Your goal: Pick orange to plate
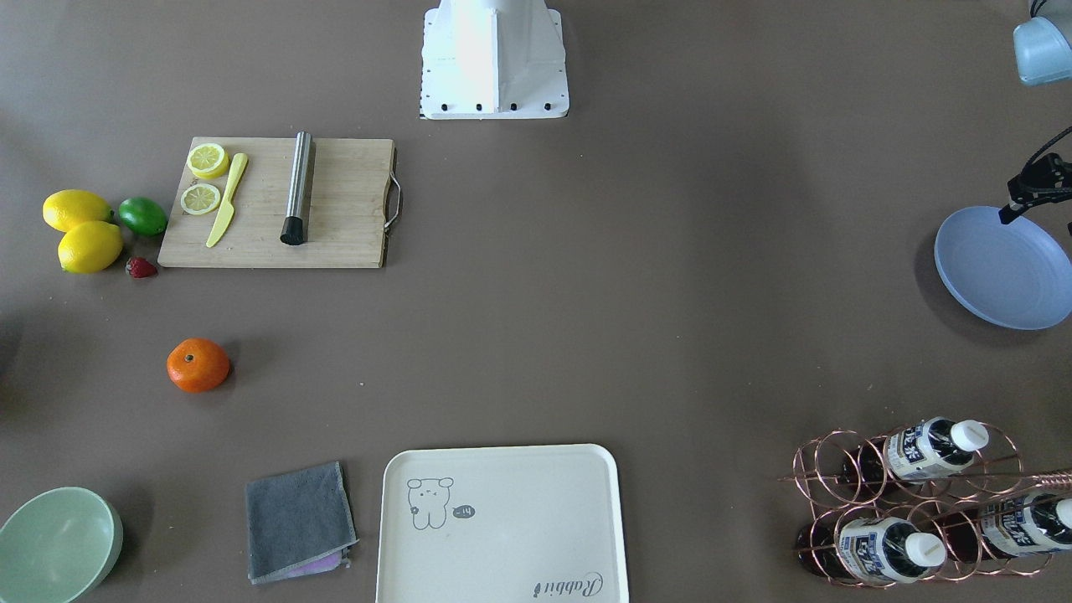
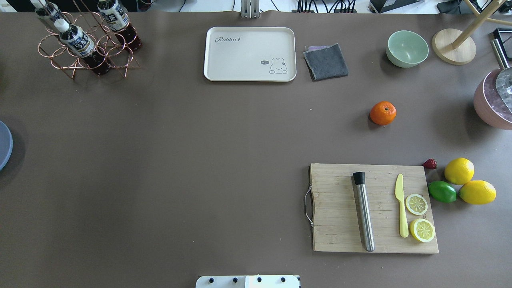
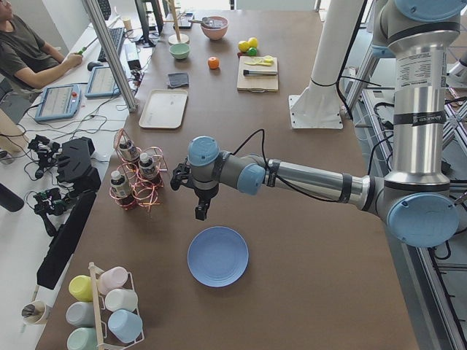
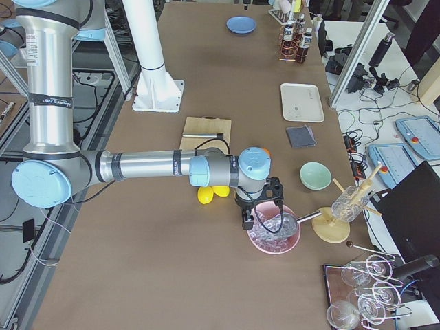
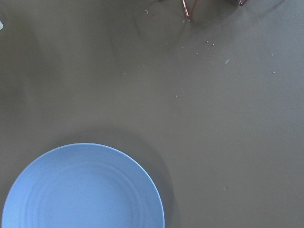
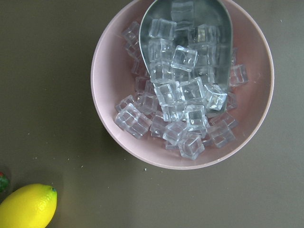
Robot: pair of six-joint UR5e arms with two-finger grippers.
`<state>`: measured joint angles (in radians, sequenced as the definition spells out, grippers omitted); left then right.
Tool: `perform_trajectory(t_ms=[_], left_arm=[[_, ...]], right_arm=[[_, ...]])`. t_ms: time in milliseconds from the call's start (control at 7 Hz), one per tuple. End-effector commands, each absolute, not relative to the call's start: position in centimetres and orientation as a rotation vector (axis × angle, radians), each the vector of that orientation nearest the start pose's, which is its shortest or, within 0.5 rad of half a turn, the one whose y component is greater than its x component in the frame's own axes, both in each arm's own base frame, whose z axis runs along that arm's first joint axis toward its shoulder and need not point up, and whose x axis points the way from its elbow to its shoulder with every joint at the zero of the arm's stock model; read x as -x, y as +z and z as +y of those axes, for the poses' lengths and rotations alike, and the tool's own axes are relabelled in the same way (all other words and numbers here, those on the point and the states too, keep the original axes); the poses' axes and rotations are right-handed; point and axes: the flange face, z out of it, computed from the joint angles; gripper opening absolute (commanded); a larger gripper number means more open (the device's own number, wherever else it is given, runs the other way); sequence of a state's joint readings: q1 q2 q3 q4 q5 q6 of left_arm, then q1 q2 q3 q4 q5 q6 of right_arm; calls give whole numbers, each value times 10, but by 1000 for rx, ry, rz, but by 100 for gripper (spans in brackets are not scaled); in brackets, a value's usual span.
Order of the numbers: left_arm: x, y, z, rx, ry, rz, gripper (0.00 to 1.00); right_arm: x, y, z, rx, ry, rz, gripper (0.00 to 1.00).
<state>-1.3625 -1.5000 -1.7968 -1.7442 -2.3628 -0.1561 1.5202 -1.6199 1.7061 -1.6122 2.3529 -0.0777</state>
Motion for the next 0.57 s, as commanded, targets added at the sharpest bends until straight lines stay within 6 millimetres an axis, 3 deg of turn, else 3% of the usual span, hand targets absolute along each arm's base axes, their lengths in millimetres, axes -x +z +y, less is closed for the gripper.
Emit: perform_trajectory(t_ms=[0, 429], left_arm=[[-36, 563, -473, -159, 174, 828, 98], [-35, 563, -472, -162, 175, 828, 98]], right_arm=[[-39, 621, -474, -50, -138, -784, 100], [-38, 621, -474, -48, -139, -787, 100]])
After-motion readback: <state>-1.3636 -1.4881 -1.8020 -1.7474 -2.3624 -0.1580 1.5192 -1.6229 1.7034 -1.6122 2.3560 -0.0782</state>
